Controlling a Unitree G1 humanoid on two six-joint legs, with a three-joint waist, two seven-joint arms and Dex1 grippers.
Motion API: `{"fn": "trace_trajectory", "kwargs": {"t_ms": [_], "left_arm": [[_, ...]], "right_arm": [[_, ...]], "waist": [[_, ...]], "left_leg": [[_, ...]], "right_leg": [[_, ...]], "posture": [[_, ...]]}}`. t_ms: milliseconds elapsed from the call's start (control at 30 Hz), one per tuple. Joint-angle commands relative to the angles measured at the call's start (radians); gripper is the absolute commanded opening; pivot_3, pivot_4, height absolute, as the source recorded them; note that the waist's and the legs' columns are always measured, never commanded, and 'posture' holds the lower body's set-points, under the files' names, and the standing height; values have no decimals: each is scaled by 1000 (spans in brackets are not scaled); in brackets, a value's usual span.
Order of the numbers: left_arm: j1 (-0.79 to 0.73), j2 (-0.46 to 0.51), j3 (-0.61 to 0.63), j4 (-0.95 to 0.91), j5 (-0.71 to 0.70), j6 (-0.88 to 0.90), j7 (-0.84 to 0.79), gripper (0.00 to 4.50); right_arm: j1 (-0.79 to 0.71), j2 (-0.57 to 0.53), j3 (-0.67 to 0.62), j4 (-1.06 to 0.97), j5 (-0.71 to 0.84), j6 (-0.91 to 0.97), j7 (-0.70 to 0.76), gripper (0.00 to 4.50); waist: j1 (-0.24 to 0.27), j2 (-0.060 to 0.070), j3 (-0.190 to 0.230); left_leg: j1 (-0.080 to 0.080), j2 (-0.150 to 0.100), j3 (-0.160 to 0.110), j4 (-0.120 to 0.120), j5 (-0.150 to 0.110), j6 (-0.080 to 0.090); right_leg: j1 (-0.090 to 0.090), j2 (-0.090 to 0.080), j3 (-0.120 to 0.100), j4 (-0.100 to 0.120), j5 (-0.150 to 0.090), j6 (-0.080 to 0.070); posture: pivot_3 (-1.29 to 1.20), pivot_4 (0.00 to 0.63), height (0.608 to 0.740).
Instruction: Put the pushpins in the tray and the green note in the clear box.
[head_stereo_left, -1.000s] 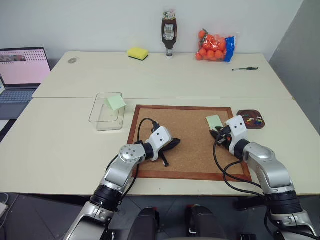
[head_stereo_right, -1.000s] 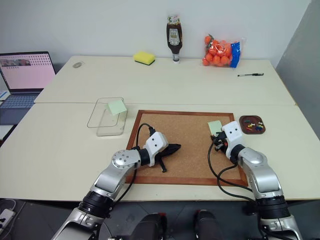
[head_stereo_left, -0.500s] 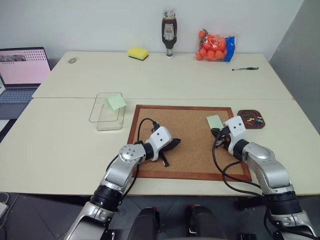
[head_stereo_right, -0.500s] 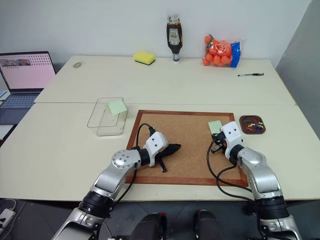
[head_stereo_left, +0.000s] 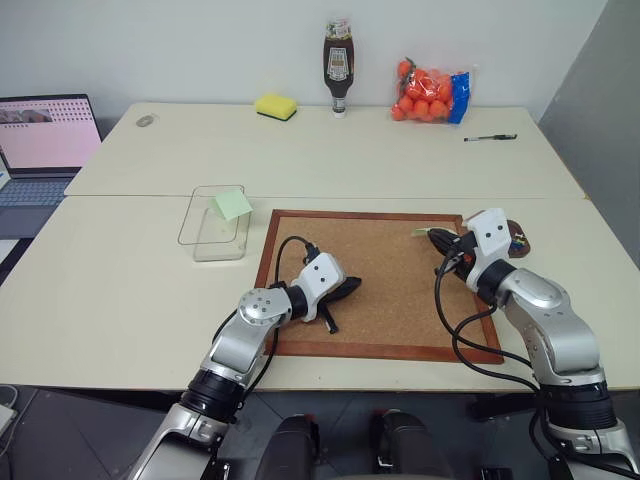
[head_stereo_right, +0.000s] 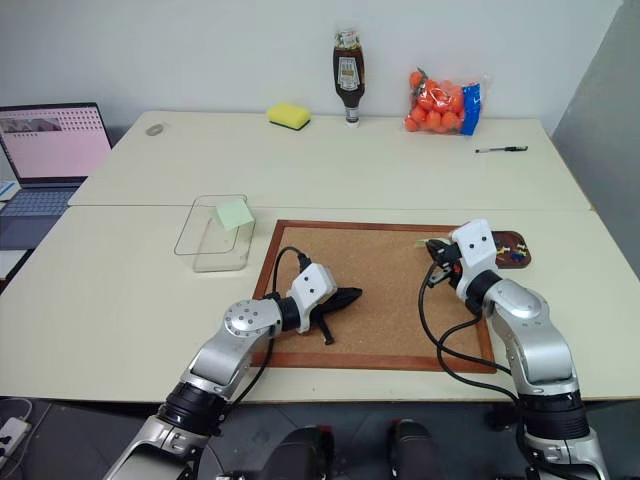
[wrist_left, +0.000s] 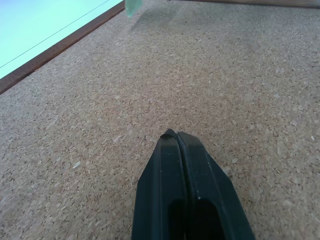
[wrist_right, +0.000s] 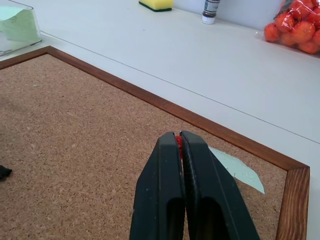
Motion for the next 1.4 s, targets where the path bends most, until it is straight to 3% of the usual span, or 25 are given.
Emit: {"fn": "trace_trajectory", "kwargs": {"t_ms": [33, 167, 267, 633, 1233, 1400], "left_arm": [[-22, -20, 30, 35, -38, 25, -6, 0], [-90, -23, 83, 24, -118, 8, -60, 451], [-148, -14, 104, 23, -166, -5, -123, 1125], [-340, 4, 92, 226, -120, -195, -235, 3275], [-568, -151, 44, 673, 18, -499, -208, 3275], [-608, -170, 47, 769, 46, -553, -181, 2442]], "right_arm": [[-9, -11, -16, -65, 14, 9, 1, 49], [-15, -11, -9, -84, 21, 27, 7, 0], [-21, -12, -4, -100, 29, 45, 15, 0], [-31, -39, 9, -184, 85, 135, 57, 0], [-77, -51, 17, -284, 175, 269, 58, 0], [-78, -47, 15, -292, 185, 282, 52, 0]], "waist": [[0, 0, 0], [-1, -1, 1], [-4, -3, 2], [-9, -3, 2], [-9, -5, 3], [-10, -5, 3]], "left_leg": [[0, 0, 0, 0, 0, 0], [0, 1, 0, 0, 0, 0], [-4, 1, -2, 0, 0, 0], [-5, 1, -1, 0, 0, 0], [-6, 0, -1, 0, 0, 0], [-7, 0, -1, 0, 0, 0]], "right_leg": [[0, 0, 0, 0, 0, 0], [-1, 0, 0, 0, 0, 0], [-4, 1, -2, 0, 0, 0], [-4, 2, -1, 0, 0, 1], [-5, 2, -2, 0, 0, 1], [-5, 2, -2, -1, 0, 1]], "posture": [[0, 150, 740], [0, 150, 740], [0, 150, 740], [0, 150, 740], [0, 150, 740], [0, 150, 740]]}}
